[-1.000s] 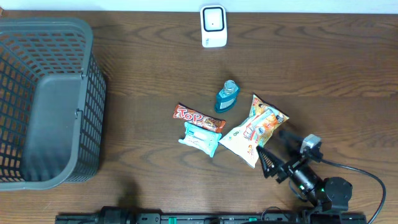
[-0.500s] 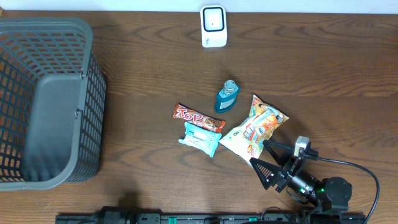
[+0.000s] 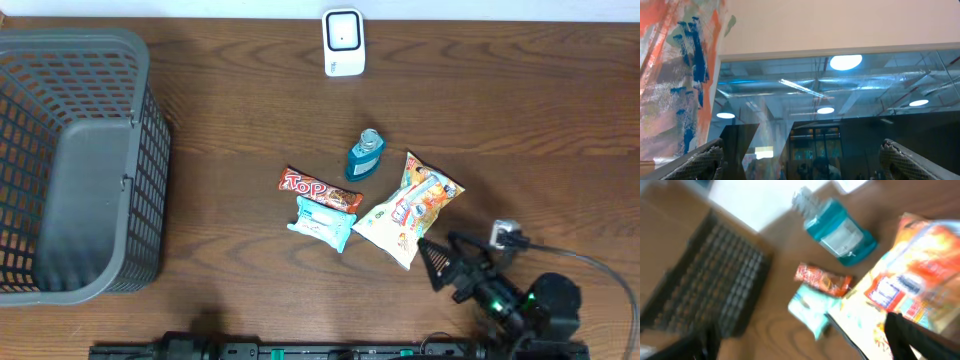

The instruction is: Scan the item barcode

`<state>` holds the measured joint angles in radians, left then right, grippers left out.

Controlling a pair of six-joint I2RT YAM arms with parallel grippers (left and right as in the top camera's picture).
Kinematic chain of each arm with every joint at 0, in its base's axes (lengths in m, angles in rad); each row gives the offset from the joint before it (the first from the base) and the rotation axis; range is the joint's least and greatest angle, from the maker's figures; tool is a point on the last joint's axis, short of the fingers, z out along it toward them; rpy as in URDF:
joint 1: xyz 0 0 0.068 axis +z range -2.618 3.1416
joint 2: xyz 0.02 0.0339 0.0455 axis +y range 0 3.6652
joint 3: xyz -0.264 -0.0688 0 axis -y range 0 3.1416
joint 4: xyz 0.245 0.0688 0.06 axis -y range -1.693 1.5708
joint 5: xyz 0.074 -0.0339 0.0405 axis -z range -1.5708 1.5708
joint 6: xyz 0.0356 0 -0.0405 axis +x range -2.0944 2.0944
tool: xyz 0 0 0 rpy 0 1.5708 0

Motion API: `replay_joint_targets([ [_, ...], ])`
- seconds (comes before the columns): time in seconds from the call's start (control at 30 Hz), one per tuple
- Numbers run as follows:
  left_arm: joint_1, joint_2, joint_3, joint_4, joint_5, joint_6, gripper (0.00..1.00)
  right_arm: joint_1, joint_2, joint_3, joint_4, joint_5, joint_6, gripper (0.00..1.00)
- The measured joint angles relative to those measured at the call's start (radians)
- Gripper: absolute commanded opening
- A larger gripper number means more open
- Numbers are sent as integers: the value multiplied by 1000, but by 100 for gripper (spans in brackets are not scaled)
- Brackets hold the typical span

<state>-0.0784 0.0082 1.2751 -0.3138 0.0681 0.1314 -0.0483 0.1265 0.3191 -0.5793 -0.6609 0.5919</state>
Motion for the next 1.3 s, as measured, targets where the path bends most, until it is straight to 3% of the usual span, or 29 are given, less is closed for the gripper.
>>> replay_joint_targets([
  [0.13,0,0,-40,55,-57,2,98,0,154,220,-214,220,-89,99],
  [0.27,0,0,-134,161,-168,48,98,0,352,401,-294,386,-138,99],
  [0.43,0,0,-301,314,-261,106,98,0,537,536,-325,412,-161,99],
  [0.67,0,0,-552,536,-292,129,98,0,640,551,-321,364,-169,99],
  [0.97,0,25,-613,540,-304,90,98,0,794,550,-313,393,-171,99],
  [1.3,0,31,-612,407,-307,33,98,0,1083,538,-292,396,-166,99],
])
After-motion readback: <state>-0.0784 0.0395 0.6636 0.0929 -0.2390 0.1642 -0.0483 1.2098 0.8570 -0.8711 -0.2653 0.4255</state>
